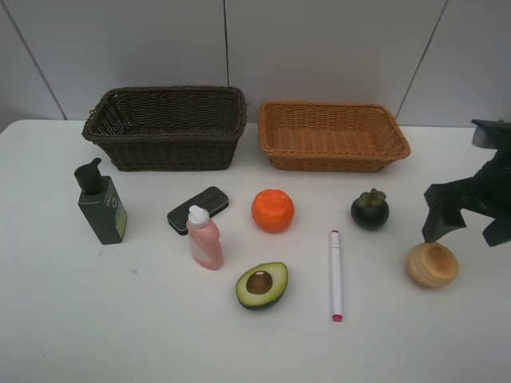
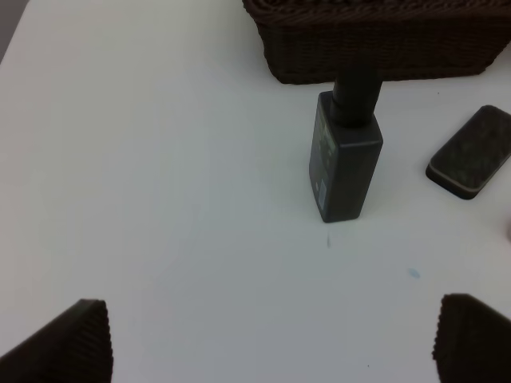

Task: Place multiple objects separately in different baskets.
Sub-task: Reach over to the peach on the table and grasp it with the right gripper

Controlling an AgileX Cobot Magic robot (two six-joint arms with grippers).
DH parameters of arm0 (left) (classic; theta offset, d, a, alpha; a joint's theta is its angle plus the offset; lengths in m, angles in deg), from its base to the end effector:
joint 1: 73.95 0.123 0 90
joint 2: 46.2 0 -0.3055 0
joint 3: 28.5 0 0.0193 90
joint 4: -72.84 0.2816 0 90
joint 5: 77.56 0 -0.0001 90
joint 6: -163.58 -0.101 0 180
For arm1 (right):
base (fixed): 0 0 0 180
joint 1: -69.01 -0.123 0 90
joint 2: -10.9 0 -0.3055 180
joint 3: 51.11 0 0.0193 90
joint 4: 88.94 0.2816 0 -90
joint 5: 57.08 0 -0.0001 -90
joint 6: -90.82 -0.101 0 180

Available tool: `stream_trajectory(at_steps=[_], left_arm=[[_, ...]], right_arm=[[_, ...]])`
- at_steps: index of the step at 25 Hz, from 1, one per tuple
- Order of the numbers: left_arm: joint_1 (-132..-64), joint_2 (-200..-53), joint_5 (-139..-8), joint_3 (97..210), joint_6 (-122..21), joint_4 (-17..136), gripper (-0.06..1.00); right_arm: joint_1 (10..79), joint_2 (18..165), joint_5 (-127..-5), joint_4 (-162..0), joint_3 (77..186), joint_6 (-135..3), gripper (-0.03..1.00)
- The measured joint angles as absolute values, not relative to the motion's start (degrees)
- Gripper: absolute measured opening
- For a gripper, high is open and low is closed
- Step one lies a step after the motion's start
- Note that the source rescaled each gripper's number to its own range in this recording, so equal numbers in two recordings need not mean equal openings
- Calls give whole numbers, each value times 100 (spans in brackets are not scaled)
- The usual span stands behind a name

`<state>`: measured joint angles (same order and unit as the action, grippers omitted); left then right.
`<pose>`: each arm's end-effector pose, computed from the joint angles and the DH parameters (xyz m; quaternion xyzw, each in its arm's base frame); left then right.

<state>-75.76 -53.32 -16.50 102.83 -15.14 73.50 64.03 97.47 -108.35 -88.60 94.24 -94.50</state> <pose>0.0090 0.0007 0.2894 0.0037 0.8519 -0.0084 0.5236 0.2447 0.0218 0.1984 0.0047 0.9978 0.0083 0.0650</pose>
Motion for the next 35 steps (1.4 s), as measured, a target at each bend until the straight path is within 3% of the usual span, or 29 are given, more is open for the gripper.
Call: stream_trajectory(at_steps=[35], left_arm=[[-7576,-5332,-1650,10283,-1514,7350,100]], right_arm=[[6403,11871,-9974,-8757,9430,-9455,98]])
